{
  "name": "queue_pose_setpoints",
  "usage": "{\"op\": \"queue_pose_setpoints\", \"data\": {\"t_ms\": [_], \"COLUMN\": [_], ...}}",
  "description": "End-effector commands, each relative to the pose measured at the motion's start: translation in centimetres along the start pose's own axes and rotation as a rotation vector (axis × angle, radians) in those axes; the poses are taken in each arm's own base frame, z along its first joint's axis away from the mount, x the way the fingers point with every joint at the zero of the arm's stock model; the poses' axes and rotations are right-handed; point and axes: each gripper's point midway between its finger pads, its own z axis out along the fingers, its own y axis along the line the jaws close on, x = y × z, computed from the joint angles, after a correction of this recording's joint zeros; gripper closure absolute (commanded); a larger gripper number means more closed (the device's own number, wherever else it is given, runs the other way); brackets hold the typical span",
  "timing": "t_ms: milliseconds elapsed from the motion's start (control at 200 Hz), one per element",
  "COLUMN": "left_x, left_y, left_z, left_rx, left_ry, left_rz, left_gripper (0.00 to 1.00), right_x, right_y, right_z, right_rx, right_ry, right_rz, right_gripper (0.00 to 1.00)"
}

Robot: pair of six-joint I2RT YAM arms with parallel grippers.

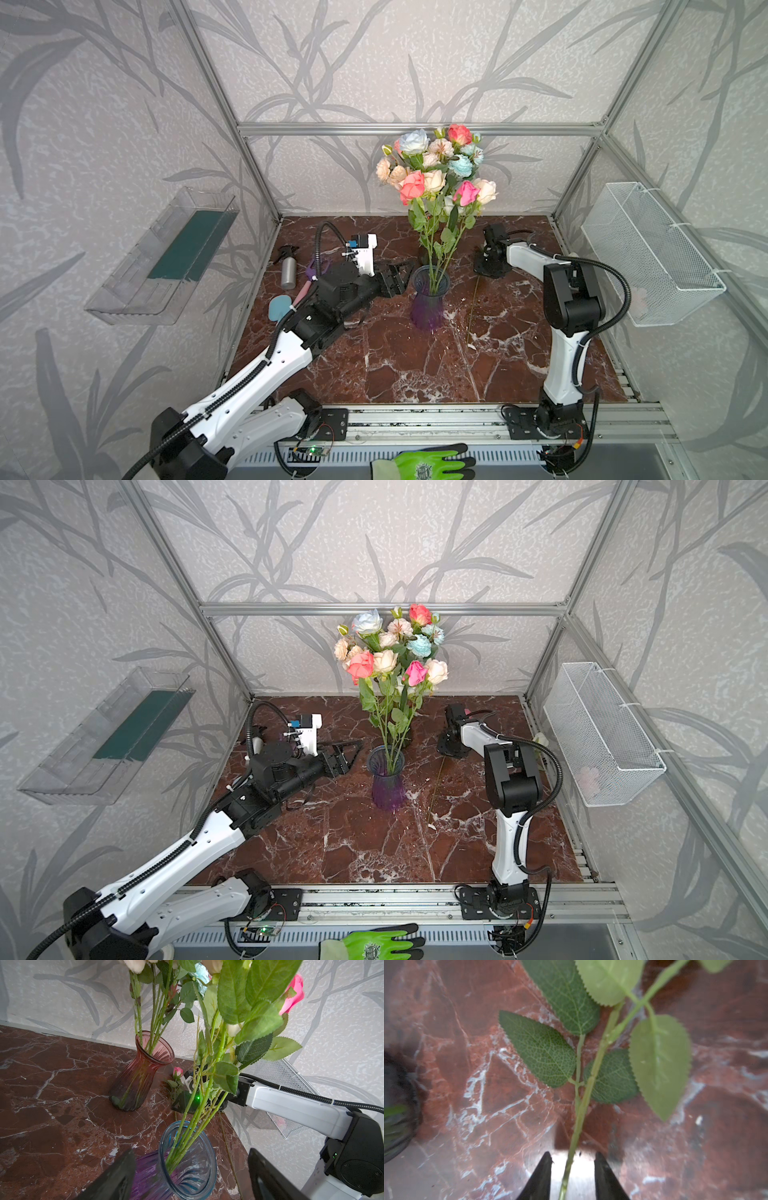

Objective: Arrange flowers in a vase
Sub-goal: Pick up the flower from the top-right of the table.

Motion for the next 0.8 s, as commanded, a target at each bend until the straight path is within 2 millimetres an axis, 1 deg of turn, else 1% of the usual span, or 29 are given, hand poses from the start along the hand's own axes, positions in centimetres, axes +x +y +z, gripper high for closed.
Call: {"op": "queue_pose_setpoints", "data": {"t_ms": [0, 130, 185, 260, 365, 530, 545, 550, 565, 685, 800], "left_x": [-1.0, -1.0, -1.0, -1.0, -0.8, -0.4, -0.3, -0.4, -0.4, -0.4, -0.2], "left_y": [-0.3, -0.3, -0.3, -0.3, -0.5, -0.4, -0.4, -0.4, -0.3, 0.0, 0.3], "left_z": [-0.2, -0.3, -0.3, -0.3, -0.1, 0.4, 0.4, 0.4, 0.4, 0.3, 0.5], "left_rx": [-0.006, -0.007, -0.007, -0.008, 0.010, 0.014, 0.014, 0.012, 0.009, -0.007, -0.021], "left_ry": [-0.025, -0.027, -0.027, -0.028, -0.024, -0.005, -0.005, -0.006, -0.006, -0.011, -0.007], "left_rz": [0.017, 0.022, 0.024, 0.023, 0.007, -0.002, -0.002, -0.002, -0.001, 0.011, 0.016], "left_gripper": [0.14, 0.15, 0.15, 0.14, 0.15, 0.14, 0.14, 0.15, 0.15, 0.14, 0.15], "right_x": [0.1, -0.3, -0.7, -1.5, -1.6, -0.8, -0.6, -0.7, -0.8, -0.5, -0.6], "right_y": [0.2, 0.3, 0.5, 0.7, 0.6, 0.9, 0.9, 1.0, 1.1, 1.0, 1.4], "right_z": [0.0, -1.0, -1.8, -3.6, -6.0, -8.9, -8.7, -9.3, -10.0, -13.2, -16.5], "right_rx": [-0.003, -0.013, -0.022, -0.036, -0.053, -0.129, -0.131, -0.138, -0.151, -0.185, -0.234], "right_ry": [0.016, -0.018, -0.047, -0.110, -0.176, -0.268, -0.265, -0.278, -0.295, -0.385, -0.469], "right_rz": [0.009, 0.019, 0.022, 0.020, 0.030, 0.048, 0.047, 0.046, 0.044, 0.047, 0.043], "right_gripper": [0.76, 0.94, 0.97, 1.00, 1.00, 1.00, 1.00, 1.00, 1.00, 1.00, 1.00]}}
